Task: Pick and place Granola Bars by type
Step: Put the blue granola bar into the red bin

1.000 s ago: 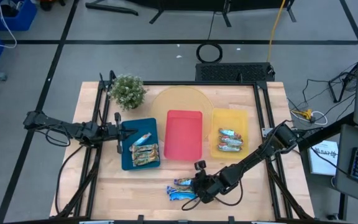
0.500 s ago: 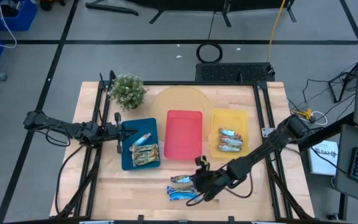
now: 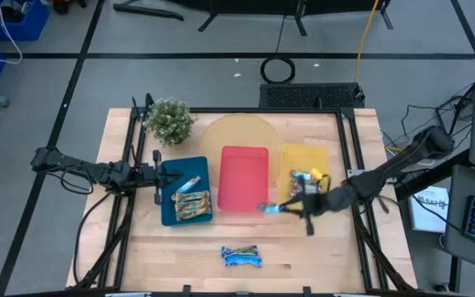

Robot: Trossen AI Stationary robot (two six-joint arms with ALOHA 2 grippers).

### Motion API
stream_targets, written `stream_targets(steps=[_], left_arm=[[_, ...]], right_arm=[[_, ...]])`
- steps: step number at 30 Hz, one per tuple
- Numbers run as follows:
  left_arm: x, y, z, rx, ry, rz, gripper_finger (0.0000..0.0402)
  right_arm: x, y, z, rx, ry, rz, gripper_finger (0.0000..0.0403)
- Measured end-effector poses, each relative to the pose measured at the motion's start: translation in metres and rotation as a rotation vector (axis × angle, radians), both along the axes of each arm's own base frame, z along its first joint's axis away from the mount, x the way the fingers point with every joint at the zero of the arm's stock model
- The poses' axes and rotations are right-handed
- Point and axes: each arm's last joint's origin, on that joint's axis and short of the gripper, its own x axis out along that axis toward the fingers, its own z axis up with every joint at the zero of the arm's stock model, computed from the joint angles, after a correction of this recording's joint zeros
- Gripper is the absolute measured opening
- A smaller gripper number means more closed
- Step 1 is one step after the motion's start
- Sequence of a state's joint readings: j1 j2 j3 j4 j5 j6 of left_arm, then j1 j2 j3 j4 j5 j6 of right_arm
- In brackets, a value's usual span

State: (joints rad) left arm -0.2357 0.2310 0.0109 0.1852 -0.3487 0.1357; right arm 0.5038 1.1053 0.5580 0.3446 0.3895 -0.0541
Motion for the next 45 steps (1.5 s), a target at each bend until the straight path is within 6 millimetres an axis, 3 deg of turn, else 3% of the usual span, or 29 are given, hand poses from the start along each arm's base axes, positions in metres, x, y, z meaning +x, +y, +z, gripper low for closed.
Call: stream_targets(steps=[5, 9, 13, 17, 23, 27, 35, 45], left_arm=[[0.0, 0.0, 0.0, -0.027, -0.001, -0.003, 0.0021], [0.0, 0.0, 0.0, -0.045, -0.003, -0.002, 0.0021], [0.0, 0.0, 0.0, -0.064, -0.005, -0.001, 0.0021], [0.0, 0.0, 0.0, -0.091, -0.008, 0.0, 0.0021], [0.0, 0.0, -0.003, -0.11, 0.019, -0.003, 0.0021], [0.0, 0.0, -0.005, -0.128, 0.04, -0.001, 0.0021], [0.0, 0.0, -0.006, -0.126, 0.045, -0.002, 0.0021], [0.0, 0.0, -0.006, -0.096, 0.046, -0.003, 0.0021]], right_arm=[[-0.032, -0.036, -0.022, 0.019, -0.059, -0.11, 0.0037], [-0.03, -0.055, -0.022, 0.057, -0.063, -0.181, 0.0032], [-0.009, -0.065, -0.013, 0.059, -0.021, -0.173, 0.0033], [0.029, -0.075, -0.007, 0.063, 0.109, -0.149, 0.0035], [0.092, -0.078, -0.023, -0.006, 0.379, -0.116, 0.0032], [0.117, -0.085, -0.038, -0.032, 0.459, -0.131, 0.0036], [0.125, -0.108, -0.061, 0.008, 0.556, -0.161, 0.0033], [0.125, -0.111, -0.058, 0.027, 0.548, -0.181, 0.0112]])
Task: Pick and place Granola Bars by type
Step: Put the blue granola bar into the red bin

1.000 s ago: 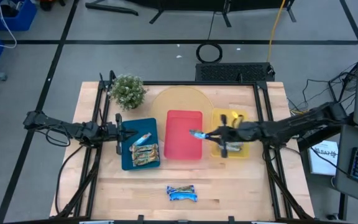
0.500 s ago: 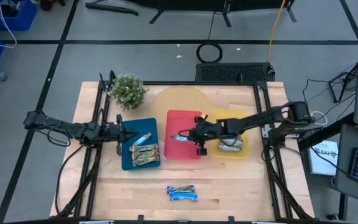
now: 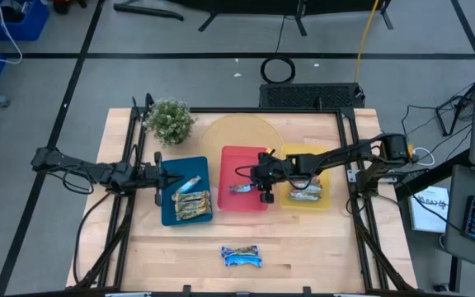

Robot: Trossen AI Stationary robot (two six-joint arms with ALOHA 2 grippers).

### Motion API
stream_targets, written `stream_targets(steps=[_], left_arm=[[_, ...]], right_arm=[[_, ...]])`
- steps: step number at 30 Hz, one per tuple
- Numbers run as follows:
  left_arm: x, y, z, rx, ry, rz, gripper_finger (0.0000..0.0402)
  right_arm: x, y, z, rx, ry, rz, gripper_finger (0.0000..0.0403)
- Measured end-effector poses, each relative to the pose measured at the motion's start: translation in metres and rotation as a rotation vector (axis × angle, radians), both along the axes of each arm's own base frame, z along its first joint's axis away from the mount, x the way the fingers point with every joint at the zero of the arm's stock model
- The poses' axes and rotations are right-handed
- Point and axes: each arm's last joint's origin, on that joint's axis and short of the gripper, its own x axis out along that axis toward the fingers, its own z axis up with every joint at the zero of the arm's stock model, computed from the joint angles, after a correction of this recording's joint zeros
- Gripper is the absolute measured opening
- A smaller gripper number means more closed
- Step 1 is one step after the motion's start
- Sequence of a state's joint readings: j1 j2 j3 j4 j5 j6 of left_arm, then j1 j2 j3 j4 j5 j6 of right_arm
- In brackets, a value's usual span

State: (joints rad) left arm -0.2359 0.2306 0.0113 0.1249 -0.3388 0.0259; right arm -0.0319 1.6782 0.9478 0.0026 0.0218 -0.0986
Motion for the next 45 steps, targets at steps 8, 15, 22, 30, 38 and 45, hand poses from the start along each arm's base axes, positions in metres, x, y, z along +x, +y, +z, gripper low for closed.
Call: stream_targets(steps=[8, 15, 22, 30, 38, 45], left_arm=[[0.0, 0.0, 0.006, -0.048, -0.064, 0.002, 0.0021], [0.003, -0.006, 0.001, -0.06, -0.008, -0.035, 0.0021], [0.023, -0.025, 0.016, -0.042, 0.137, -0.068, 0.0006], [0.098, -0.073, 0.046, 0.016, 0.317, -0.127, 0.0004], [0.187, -0.136, 0.034, 0.043, 0.511, -0.206, 0.0057], [0.246, -0.173, 0.02, -0.01, 0.807, -0.158, 0.015]], right_arm=[[-0.019, 0.01, 0.029, 0.019, -0.151, 0.135, 0.0126], [-0.095, 0.015, 0.045, -0.031, -0.483, 0.175, 0.0049], [-0.156, 0.01, 0.019, -0.084, -0.633, 0.018, 0.0007], [-0.174, 0.009, 0.004, -0.121, -0.736, -0.002, 0.0002], [-0.175, 0.01, -0.001, -0.108, -0.709, -0.001, 0.0001], [-0.175, 0.014, -0.001, -0.042, -0.715, 0.128, 0.0001]])
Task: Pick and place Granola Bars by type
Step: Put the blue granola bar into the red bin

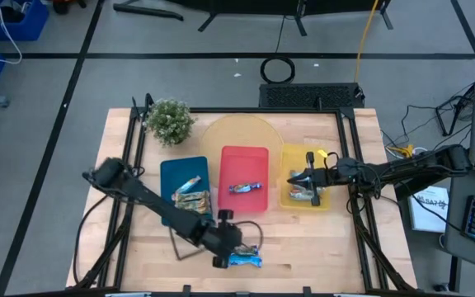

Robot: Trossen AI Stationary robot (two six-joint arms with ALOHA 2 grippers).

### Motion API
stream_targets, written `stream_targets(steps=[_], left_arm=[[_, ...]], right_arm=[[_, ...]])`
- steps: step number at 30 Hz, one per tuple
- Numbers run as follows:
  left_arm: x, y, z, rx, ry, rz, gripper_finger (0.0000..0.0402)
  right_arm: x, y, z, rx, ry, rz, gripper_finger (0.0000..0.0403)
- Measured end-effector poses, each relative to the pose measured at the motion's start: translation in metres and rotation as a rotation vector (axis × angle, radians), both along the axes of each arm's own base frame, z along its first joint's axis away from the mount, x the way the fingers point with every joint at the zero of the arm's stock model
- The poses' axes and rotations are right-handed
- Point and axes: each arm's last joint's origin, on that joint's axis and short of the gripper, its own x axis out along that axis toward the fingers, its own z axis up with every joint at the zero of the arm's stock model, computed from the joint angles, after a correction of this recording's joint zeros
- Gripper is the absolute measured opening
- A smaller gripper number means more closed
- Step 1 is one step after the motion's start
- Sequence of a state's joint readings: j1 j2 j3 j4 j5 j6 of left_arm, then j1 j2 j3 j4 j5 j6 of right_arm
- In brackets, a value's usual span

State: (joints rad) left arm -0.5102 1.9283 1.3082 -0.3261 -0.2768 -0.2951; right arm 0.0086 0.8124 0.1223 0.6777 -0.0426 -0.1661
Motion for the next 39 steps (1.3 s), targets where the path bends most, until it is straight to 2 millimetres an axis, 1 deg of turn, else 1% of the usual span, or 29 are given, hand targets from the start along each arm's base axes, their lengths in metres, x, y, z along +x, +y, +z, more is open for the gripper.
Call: stream_targets(steps=[3, 5, 8, 11, 14, 17, 21, 24, 29, 33, 36, 39], left_arm=[[0.014, -0.011, -0.002, -0.015, 0.088, -0.035, 0.0193], [0.018, -0.018, -0.002, -0.032, 0.138, -0.064, 0.0219], [0.022, -0.026, 0.003, -0.074, 0.135, -0.099, 0.0248], [0.02, -0.028, -0.004, -0.054, 0.153, -0.082, 0.026], [0.019, -0.021, -0.014, -0.017, 0.2, -0.023, 0.0258], [0.024, -0.015, -0.023, -0.027, 0.221, 0.02, 0.0248], [0.029, -0.009, -0.039, -0.039, 0.269, 0.025, 0.0233], [0.034, -0.005, -0.044, -0.066, 0.284, 0.015, 0.0224], [0.036, 0.0, -0.044, -0.073, 0.298, -0.005, 0.0201], [0.035, -0.001, -0.044, -0.062, 0.302, -0.067, 0.0154], [0.034, -0.007, -0.043, -0.028, 0.278, -0.148, 0.0103], [0.031, -0.012, -0.035, -0.009, 0.257, -0.222, 0.0052]], right_arm=[[0.0, 0.0, 0.001, 0.001, -0.008, 0.014, 0.0001], [0.0, 0.0, 0.001, 0.001, -0.012, 0.013, 0.0001], [0.0, 0.0, 0.002, 0.002, -0.025, 0.013, 0.0001], [0.0, 0.0, 0.005, 0.002, -0.052, 0.013, 0.0001], [0.0, 0.0, 0.006, -0.001, -0.057, 0.013, 0.0001], [0.0, 0.0, 0.004, -0.001, -0.044, 0.012, 0.0001], [0.0, 0.0, 0.004, -0.001, -0.037, 0.012, 0.0001], [0.0, 0.0, 0.004, -0.001, -0.038, 0.012, 0.0001], [0.0, 0.0, 0.004, -0.001, -0.037, 0.012, 0.0001], [0.0, 0.0, 0.004, -0.001, -0.038, 0.012, 0.0001], [0.0, 0.0, 0.004, -0.001, -0.037, 0.012, 0.0001], [0.0, 0.0, 0.003, 0.0, -0.03, 0.012, 0.0001]])
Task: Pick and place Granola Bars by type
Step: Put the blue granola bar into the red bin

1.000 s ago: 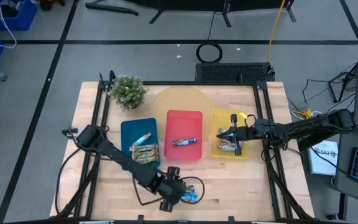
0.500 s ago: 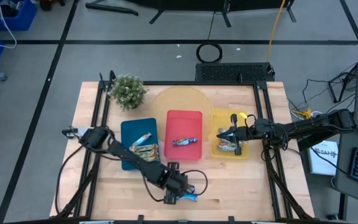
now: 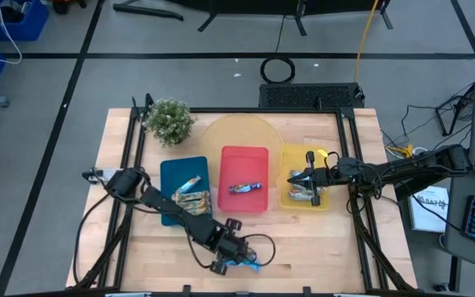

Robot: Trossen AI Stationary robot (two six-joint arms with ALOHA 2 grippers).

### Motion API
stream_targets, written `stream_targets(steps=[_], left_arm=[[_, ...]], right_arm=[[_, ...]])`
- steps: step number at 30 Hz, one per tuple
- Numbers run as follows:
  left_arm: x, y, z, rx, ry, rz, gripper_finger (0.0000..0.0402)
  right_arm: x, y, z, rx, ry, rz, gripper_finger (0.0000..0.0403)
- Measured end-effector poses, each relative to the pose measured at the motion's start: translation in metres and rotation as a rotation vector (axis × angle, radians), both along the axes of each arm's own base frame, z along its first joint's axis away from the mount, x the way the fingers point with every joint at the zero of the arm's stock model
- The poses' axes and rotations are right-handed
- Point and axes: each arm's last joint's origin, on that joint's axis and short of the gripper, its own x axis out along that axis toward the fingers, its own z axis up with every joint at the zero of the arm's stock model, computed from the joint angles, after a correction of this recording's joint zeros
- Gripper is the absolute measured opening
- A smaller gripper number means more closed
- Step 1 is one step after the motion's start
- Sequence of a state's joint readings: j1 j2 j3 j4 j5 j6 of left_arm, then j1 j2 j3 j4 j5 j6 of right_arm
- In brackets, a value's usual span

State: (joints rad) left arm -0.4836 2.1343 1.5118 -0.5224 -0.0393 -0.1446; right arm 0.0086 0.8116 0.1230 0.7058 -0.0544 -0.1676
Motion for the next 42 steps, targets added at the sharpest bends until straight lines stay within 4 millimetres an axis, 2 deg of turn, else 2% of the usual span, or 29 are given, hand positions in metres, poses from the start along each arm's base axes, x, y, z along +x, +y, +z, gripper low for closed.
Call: stream_targets(steps=[2, 6, 9, 12, 14, 17, 20, 23, 26, 30, 33, 36, 39, 42], left_arm=[[-0.003, 0.0, 0.013, 0.004, -0.023, -0.038, 0.0036], [-0.008, 0.006, 0.043, 0.034, -0.092, -0.071, 0.0034], [-0.014, 0.014, 0.066, 0.093, -0.14, -0.074, 0.0051], [-0.029, 0.023, 0.095, 0.101, -0.21, -0.103, 0.0069], [-0.043, 0.032, 0.108, 0.068, -0.274, -0.124, 0.0065], [-0.071, 0.055, 0.108, 0.05, -0.382, -0.076, 0.0038], [-0.105, 0.084, 0.097, -0.001, -0.51, -0.007, 0.002], [-0.137, 0.107, 0.086, -0.131, -0.693, 0.04, 0.0022], [-0.165, 0.127, 0.073, -0.203, -0.841, 0.137, 0.0045], [-0.186, 0.148, 0.057, -0.224, -0.909, 0.327, 0.0052], [-0.188, 0.157, 0.057, -0.303, -0.898, 0.407, 0.0034], [-0.179, 0.158, 0.067, -0.352, -0.86, 0.386, 0.0016], [-0.16, 0.16, 0.083, -0.301, -0.797, 0.405, 0.0016], [-0.131, 0.164, 0.096, -0.255, -0.682, 0.432, 0.0031]], right_arm=[[0.0, 0.0, -0.001, 0.004, 0.007, 0.0, 0.0001], [0.0, 0.0, -0.001, 0.006, 0.008, 0.0, 0.0], [0.0, 0.0, -0.001, 0.006, 0.011, 0.0, 0.0], [0.0, 0.0, -0.001, 0.006, 0.014, 0.0, 0.0], [0.0, 0.0, -0.001, 0.006, 0.015, 0.0, 0.0], [0.0, 0.0, -0.002, 0.006, 0.024, 0.0, 0.0], [0.0, 0.0, -0.003, 0.007, 0.028, 0.0, 0.0], [0.0, 0.0, -0.003, 0.009, 0.031, 0.0, 0.0], [0.0, 0.0, -0.003, 0.009, 0.028, 0.0, 0.0], [0.0, 0.0, -0.002, 0.005, 0.021, -0.001, 0.0], [0.0, 0.0, -0.002, 0.002, 0.021, 0.0, 0.0], [0.0, 0.0, -0.002, 0.002, 0.017, 0.0, 0.0], [0.0, 0.0, -0.001, 0.003, 0.014, 0.0, 0.0], [0.0, 0.0, -0.001, 0.019, 0.014, -0.002, 0.0]])
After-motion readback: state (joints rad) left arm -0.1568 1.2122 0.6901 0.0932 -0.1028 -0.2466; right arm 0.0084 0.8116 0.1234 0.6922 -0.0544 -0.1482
